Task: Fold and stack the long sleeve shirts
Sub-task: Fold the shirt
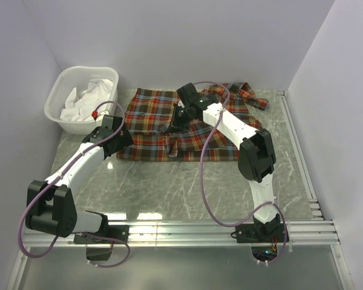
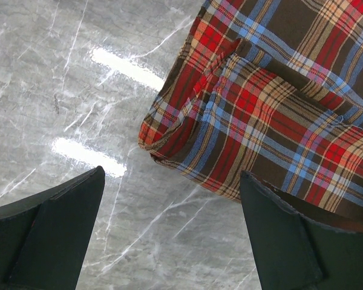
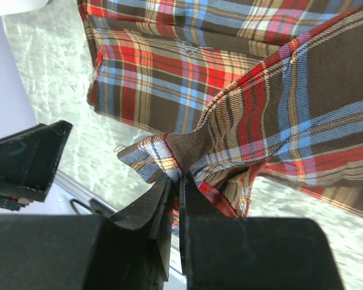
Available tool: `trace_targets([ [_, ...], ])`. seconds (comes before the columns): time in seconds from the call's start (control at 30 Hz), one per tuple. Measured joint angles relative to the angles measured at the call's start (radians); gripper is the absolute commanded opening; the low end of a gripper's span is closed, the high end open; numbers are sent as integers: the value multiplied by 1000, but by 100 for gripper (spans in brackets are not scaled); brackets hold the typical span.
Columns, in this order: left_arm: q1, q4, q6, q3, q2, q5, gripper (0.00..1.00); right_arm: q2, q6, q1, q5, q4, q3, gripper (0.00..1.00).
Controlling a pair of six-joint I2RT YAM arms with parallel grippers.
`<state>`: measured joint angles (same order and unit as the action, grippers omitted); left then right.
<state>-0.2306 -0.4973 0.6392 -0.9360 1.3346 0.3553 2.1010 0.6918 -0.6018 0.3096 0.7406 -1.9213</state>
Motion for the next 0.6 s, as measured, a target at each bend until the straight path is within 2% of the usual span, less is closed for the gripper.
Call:
trace_targets([
  [0.23,0,0,0,0,4,-2,99,54,92,-35,25,-108,9,3],
  [0.33,0,0,0,0,5,-3,99,75,126,-60,24,-143,9,18],
  [0.37,0,0,0,0,5,-3,99,79,138,-68,22,-157,9,34],
  [0.47,0,0,0,0,5,-3,99,89,166,-82,21,-202,13,51],
  [0.57,0,0,0,0,5,-3,99,92,176,-90,24,-253,23,61],
  [0.6,0,0,0,0,5,-4,99,92,175,-90,24,-264,24,61],
])
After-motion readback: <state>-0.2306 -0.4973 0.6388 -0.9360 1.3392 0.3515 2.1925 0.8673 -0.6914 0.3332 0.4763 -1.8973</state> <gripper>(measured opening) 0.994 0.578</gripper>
